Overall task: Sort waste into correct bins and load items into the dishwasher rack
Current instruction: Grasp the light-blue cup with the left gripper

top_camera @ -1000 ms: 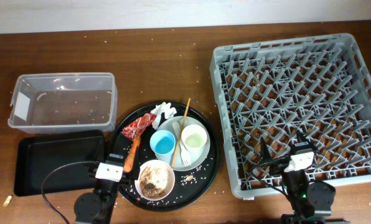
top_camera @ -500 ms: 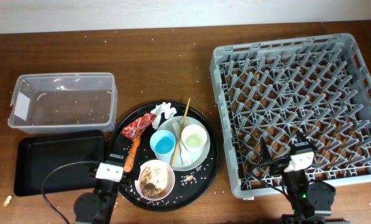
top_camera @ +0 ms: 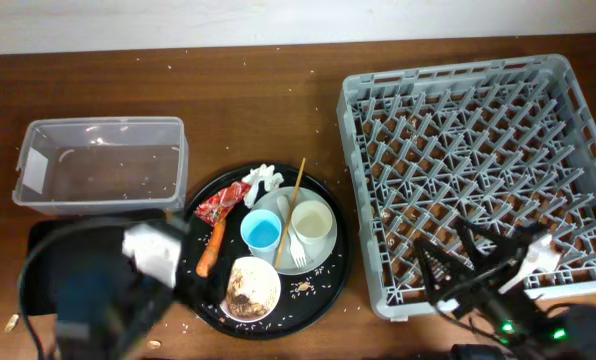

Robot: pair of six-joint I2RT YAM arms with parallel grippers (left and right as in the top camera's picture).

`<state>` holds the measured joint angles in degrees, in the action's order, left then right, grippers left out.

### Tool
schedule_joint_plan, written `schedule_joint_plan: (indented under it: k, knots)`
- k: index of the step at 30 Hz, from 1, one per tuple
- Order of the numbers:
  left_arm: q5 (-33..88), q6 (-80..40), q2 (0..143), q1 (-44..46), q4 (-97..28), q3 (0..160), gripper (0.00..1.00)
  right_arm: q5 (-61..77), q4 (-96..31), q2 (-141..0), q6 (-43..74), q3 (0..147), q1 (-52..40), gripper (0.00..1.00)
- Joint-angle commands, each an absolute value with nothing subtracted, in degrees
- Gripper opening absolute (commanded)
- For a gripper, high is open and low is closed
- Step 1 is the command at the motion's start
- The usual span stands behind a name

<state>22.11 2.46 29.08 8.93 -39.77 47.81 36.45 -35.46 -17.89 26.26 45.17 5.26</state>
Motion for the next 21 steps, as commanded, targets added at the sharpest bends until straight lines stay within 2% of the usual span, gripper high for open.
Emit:
schedule_joint_plan:
  k: [1, 3, 5, 7, 10, 12, 13, 15, 16, 17, 18, 20, 21]
  knots:
    - [24.5, 2.2, 45.4, 8.8, -49.0, 64.2, 0.99, 30.7, -55.7, -32.4, 10.5, 67.3, 5.7, 0.98]
    - [24.7, 2.1, 49.5, 8.8, -51.1, 68.8, 0.99, 25.3, -66.0, -40.4, 2.3, 77.6, 5.7, 0.98]
    - [29.8, 1.7, 51.3, 8.8, -51.3, 69.1, 0.99, 24.8, -73.3, -46.2, 2.1, 82.0, 5.7, 0.99]
    - [30.5, 1.7, 51.9, 8.8, -51.9, 69.1, 0.99, 25.0, -75.3, -49.3, 2.4, 82.0, 5.7, 0.99]
    - [24.4, 1.7, 58.0, 11.4, -61.1, 66.7, 0.99, 25.0, -80.7, -52.8, 4.1, 81.9, 5.7, 0.99]
    - [23.3, 1.7, 64.6, 13.7, -60.4, 63.2, 0.99, 25.0, -81.7, -54.7, 4.1, 81.9, 5.7, 0.99]
    - [26.9, 1.7, 69.0, 14.0, -59.7, 62.9, 0.99, 25.0, -82.0, -55.3, 4.1, 81.9, 5.7, 0.99]
    - [24.1, 1.0, 76.6, 14.0, -57.1, 62.9, 0.97, 25.0, -83.3, -56.7, 4.1, 81.9, 5.7, 0.99]
    - [23.7, -0.4, 80.5, 14.0, -56.1, 62.9, 0.92, 25.0, -83.9, -57.3, 4.1, 81.9, 5.7, 0.99]
    - [22.3, -0.7, 83.5, 14.2, -55.1, 62.9, 0.79, 25.0, -84.1, -57.7, 4.1, 81.8, 5.7, 0.99]
    - [16.6, -4.2, 87.8, 14.7, -53.5, 62.9, 0.73, 24.9, -84.1, -57.8, 4.1, 81.6, 5.7, 0.98]
    - [13.5, -5.7, 91.4, 15.9, -50.8, 62.9, 0.67, 24.8, -84.0, -58.1, 4.1, 81.5, 5.7, 0.99]
    - [10.2, -7.5, 93.2, 17.3, -49.5, 62.9, 0.58, 24.8, -84.0, -58.3, 4.1, 81.5, 5.7, 0.99]
